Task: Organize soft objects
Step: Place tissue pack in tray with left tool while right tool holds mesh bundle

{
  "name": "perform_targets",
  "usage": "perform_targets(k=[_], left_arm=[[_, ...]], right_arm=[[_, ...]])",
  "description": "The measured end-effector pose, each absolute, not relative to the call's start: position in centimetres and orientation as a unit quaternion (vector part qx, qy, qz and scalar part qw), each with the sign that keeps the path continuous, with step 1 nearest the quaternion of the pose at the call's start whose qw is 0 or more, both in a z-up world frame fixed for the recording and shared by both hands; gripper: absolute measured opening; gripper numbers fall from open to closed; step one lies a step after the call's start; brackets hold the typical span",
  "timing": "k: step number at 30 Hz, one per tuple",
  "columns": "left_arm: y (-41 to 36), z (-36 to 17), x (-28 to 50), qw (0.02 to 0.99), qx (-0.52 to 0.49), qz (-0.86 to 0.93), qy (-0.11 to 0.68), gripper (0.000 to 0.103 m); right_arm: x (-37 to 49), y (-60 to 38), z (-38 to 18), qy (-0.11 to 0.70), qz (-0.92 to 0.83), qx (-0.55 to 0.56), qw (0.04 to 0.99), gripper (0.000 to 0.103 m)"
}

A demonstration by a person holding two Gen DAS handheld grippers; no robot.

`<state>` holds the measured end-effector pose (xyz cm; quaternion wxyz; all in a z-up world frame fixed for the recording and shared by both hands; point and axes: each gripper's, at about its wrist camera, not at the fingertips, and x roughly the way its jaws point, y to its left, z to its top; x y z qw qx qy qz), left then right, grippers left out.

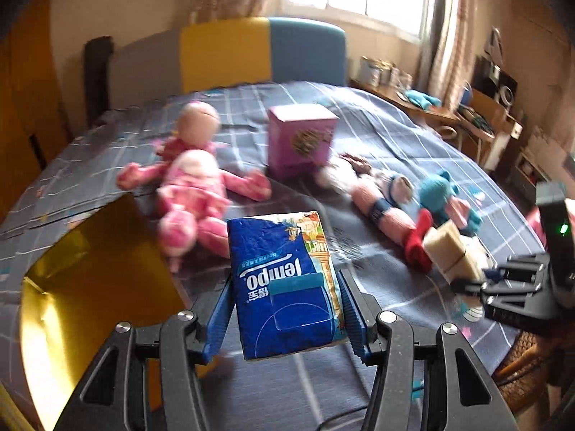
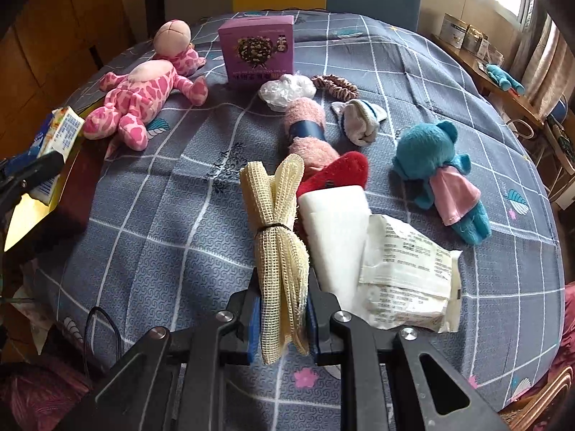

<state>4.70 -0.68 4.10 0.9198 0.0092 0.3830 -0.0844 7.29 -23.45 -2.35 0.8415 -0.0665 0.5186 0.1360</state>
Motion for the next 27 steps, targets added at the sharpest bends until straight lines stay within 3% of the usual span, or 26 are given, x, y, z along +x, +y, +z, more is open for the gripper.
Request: perform_targets(k=[13,21,27], left_arm=[[10.0,2.9,3.4,0.914,-0.056,0.001,0.402,0.056],[19.2,-0.6,5.4,0.869,-0.194,0.043,0.454,0.056],[22.7,-1.6,8.8,0.853,-0.227,0.073,0.464,0.056]], right_arm=[[7.8,-16.0,-6.6,0.542,0.174,-0.096,0.817,0.019],[8.4,-16.2,-7.2,0.55,0.17,-0.084,0.813,0.019],[8.6,-16.7,-7.5,0.549,0.172,-0.072,0.814,0.019]])
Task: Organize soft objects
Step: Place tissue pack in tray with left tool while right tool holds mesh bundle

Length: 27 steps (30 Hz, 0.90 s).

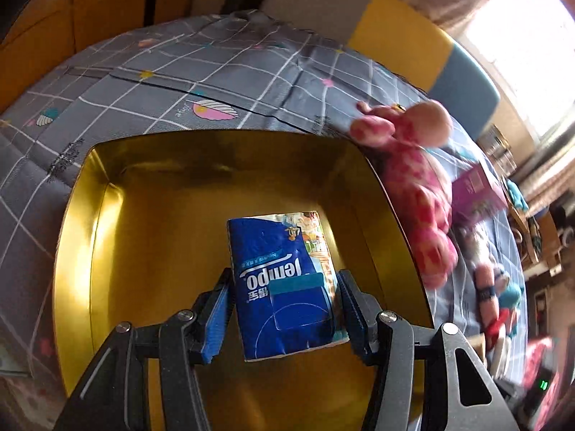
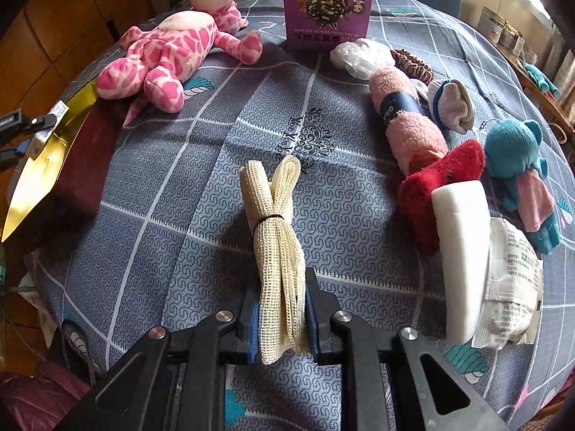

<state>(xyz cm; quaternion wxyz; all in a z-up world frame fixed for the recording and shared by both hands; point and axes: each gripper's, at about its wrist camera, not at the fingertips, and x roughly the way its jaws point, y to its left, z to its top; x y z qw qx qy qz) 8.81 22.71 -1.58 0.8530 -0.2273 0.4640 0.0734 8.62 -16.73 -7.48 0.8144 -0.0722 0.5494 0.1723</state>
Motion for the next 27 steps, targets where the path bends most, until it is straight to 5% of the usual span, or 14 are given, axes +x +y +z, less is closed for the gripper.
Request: perform_targets(k=[8,13,27], left_arm=[[22.3,-3.1,14.2,0.848,-0.221,0.09,0.472,0.057],[21.5,-4.1,15.5,0.849,-0.205,0.101,0.476,0.068],[17.4,0.7,6.4,0.898,-0.114,0.106,0.411,0.076]], right_arm=[[8.6,-17.0,-7.5,0.546,0.175,-0.073,0.816,0.019],[8.5,-16.8,-7.4,0.544,0.174,-0.078,0.817,0.019],[7.7,-15.9,-7.5,0.534,0.159,-0.099,0.824,0.019]])
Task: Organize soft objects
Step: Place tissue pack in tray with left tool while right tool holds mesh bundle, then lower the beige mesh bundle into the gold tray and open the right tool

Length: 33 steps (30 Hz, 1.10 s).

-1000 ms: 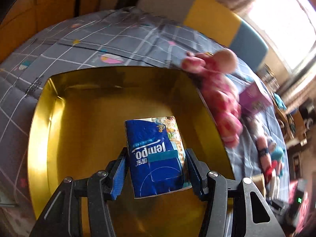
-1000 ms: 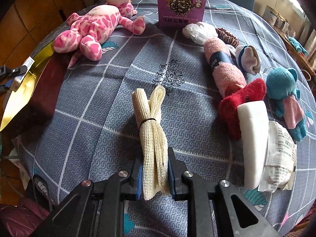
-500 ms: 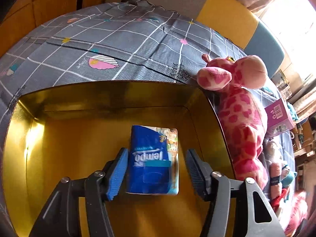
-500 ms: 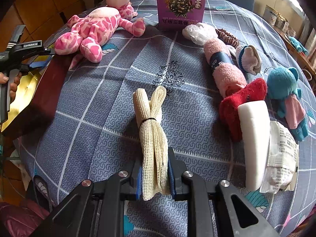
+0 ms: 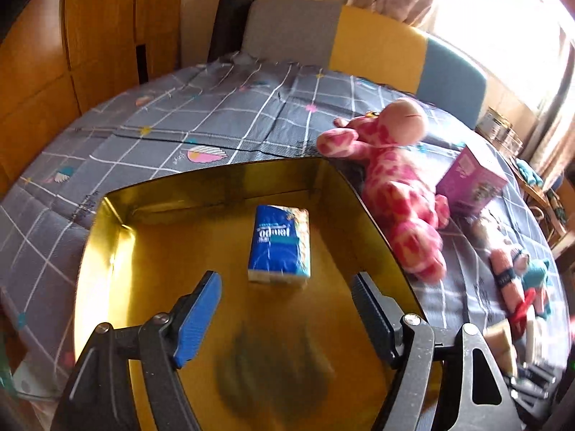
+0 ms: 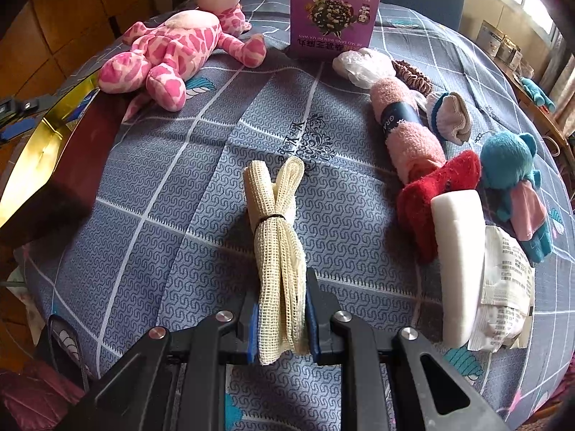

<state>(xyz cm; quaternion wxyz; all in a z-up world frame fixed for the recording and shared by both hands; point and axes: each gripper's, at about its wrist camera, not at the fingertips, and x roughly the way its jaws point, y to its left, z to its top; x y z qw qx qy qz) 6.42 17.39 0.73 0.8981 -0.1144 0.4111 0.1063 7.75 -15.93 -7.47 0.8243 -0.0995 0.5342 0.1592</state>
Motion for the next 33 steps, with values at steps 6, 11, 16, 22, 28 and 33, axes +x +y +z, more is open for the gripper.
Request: perform_targets(k=[6,11,16,22,28,33], left_arm=[[15.9,1.7,3.7,0.905,-0.096,0.1,0.402,0.079],[15.5,2.0,2.2,0.907,-0.094,0.098,0.399,0.08],[15.6,2.1,1.2,0.907,-0.096,0.099,0.398,0.08],[16.4,2.2,0.3,0.907,-0.102,0.107,0.395,0.08],[17.6,1.8,-0.3,0.904,-0.113,0.117,0.396,0.08],[18.6,1.5,-0.7,0.902,-0.12,0.124,0.397,0.08]], right_arm=[[7.7,-15.6,-6.4,0.526,0.162,-0.089,0.83,0.018],[7.3,-13.6,-4.2,0.507,0.206,-0.08,0.833,0.018],[7.2,-9.5,-1.5,0.48,0.279,-0.087,0.827,0.018],[7.2,-3.4,0.7,0.453,0.337,-0.121,0.816,0.018],[7.5,1.3,0.9,0.447,0.363,-0.153,0.803,0.018],[8.3,4.3,0.0,0.457,0.367,-0.18,0.79,0.018]])
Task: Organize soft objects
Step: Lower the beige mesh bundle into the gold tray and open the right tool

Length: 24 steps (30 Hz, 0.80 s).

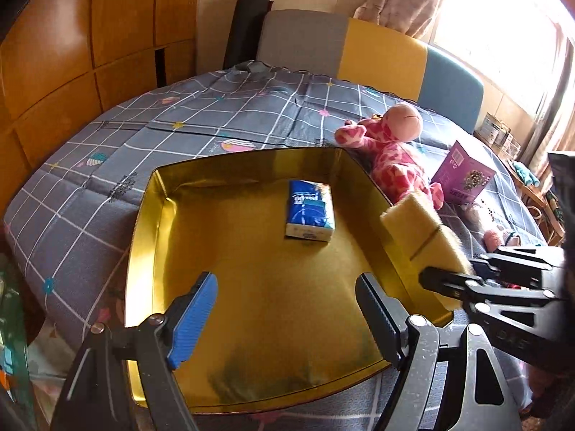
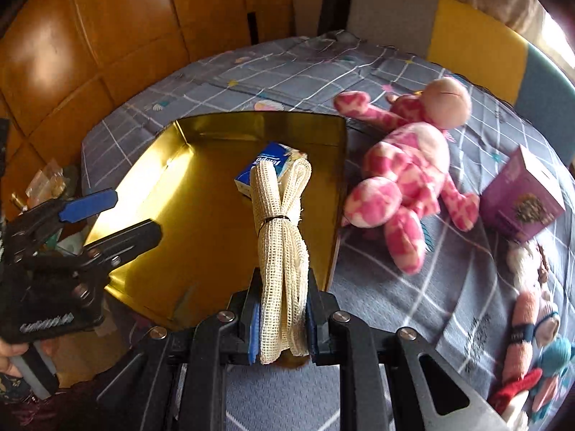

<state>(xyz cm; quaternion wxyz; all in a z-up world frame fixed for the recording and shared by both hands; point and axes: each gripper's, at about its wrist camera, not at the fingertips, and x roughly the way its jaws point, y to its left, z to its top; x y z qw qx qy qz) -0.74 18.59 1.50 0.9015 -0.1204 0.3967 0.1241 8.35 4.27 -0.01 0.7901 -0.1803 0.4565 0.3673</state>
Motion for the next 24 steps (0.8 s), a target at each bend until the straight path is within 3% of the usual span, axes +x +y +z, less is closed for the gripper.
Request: perform_targets(k=[5,11,24], left_arm=[[19.3,1.2,-1.0,0.9,-0.125,0.131,0.397,0.08],[19.8,1.0,-1.4,0.898,-0.131,0.135,0.398,0.08],[19.6,0.9,-1.6,0.898,-0.132,0.133,0.399,0.08]], right_arm=[[10.1,7.2,-1.6,0.469,0.356,-0.206,0.781,0.021],[11.4,8.1,-2.7,0.47,0.333,-0.212,0.79,0.036],[10.2,5.6,-1.4,0.449,0.329,-0.17,0.814,0.037]])
